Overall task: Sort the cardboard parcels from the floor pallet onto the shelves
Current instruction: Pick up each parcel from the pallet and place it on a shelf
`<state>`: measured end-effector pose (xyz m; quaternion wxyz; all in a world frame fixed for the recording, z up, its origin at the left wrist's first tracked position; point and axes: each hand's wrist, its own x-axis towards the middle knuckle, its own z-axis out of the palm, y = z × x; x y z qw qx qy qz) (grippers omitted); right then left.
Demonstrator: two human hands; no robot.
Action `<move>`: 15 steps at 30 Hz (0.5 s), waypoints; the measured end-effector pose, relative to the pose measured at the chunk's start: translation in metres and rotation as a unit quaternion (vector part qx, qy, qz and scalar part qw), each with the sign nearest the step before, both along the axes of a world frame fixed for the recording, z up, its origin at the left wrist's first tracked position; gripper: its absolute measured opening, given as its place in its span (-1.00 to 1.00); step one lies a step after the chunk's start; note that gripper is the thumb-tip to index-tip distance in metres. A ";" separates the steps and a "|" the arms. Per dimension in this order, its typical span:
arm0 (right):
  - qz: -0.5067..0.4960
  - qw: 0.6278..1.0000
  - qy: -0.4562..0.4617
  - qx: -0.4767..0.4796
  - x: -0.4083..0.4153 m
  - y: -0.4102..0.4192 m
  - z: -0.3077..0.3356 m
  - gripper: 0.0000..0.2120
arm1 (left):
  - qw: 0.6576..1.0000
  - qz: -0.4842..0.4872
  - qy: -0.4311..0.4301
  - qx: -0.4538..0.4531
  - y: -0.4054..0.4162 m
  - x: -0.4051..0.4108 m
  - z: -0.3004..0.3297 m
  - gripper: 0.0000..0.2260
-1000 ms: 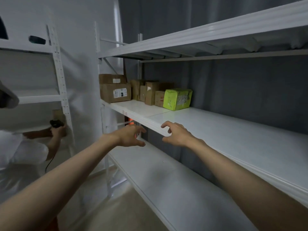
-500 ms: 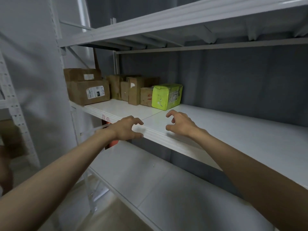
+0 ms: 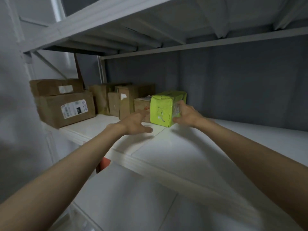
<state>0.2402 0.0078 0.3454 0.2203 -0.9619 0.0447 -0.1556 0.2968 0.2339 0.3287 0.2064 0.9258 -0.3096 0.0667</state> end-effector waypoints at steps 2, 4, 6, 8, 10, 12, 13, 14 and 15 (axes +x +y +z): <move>-0.005 1.000 -0.010 0.004 0.025 -0.006 0.004 -0.25 | 0.999 -0.014 -0.009 -0.031 -0.014 0.025 0.004 -0.30; -0.001 1.000 -0.018 0.021 0.046 -0.010 0.006 -0.19 | 0.998 -0.026 -0.017 -0.055 -0.025 0.047 0.007 -0.29; -0.002 1.000 -0.019 0.025 0.063 -0.012 0.004 -0.13 | 0.997 -0.033 -0.039 -0.054 -0.034 0.066 0.009 -0.23; -0.010 1.000 -0.016 0.021 0.078 -0.015 0.001 -0.09 | 0.997 -0.031 -0.042 -0.065 -0.041 0.082 0.012 -0.15; -0.012 1.000 -0.014 0.022 0.091 -0.015 0.000 -0.06 | 0.995 -0.019 -0.030 -0.089 -0.048 0.096 0.016 -0.10; -0.010 0.999 -0.014 0.031 0.102 -0.016 -0.001 -0.03 | 0.993 -0.004 -0.022 -0.115 -0.055 0.110 0.019 -0.06; -0.009 0.999 -0.012 0.037 0.106 -0.016 -0.001 -0.01 | 0.992 0.005 -0.025 -0.121 -0.058 0.117 0.020 -0.05; -0.008 0.999 -0.011 0.042 0.109 -0.017 -0.001 -0.01 | 0.992 0.013 -0.029 -0.124 -0.061 0.124 0.022 -0.04; -0.006 0.999 -0.010 0.046 0.112 -0.018 -0.001 -0.01 | 0.991 0.021 -0.030 -0.127 -0.063 0.130 0.024 -0.03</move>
